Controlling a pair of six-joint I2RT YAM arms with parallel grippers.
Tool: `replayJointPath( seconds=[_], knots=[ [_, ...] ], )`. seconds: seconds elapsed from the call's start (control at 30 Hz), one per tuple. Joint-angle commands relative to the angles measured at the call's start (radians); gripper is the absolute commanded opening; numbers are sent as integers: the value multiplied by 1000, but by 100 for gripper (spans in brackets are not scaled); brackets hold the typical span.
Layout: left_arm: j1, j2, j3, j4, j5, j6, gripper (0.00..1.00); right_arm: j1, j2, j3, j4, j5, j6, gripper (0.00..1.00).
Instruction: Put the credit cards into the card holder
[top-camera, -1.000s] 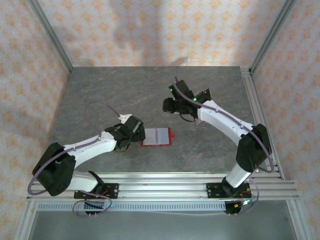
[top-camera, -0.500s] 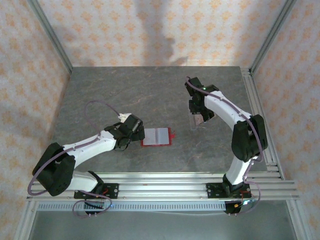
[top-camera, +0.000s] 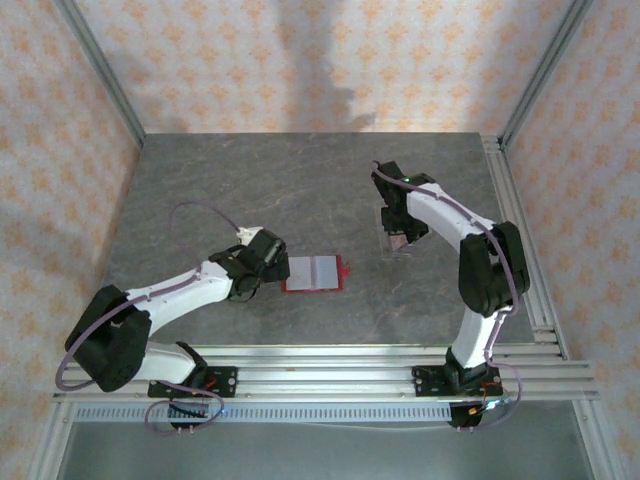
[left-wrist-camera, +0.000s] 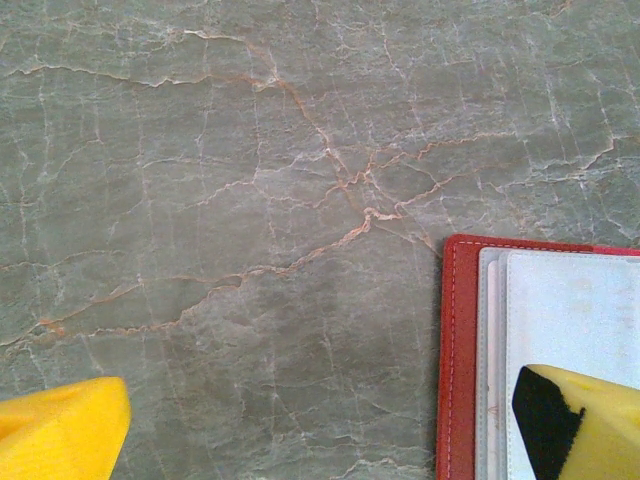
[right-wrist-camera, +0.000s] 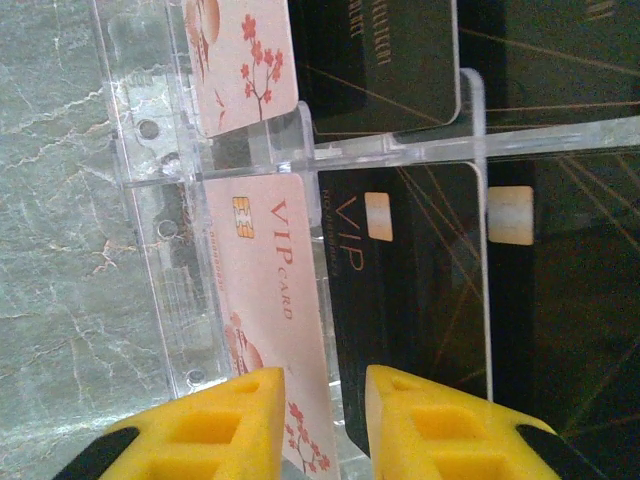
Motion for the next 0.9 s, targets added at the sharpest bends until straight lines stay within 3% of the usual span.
replayJointPath(
  seconds=[0.0, 0.87],
  knots=[
    [13, 13, 13, -19, 1, 9, 100, -16, 15, -14, 16, -16, -3, 27],
    [13, 25, 9, -7, 6, 7, 100, -19, -16, -6, 35, -57, 5, 20]
  ],
)
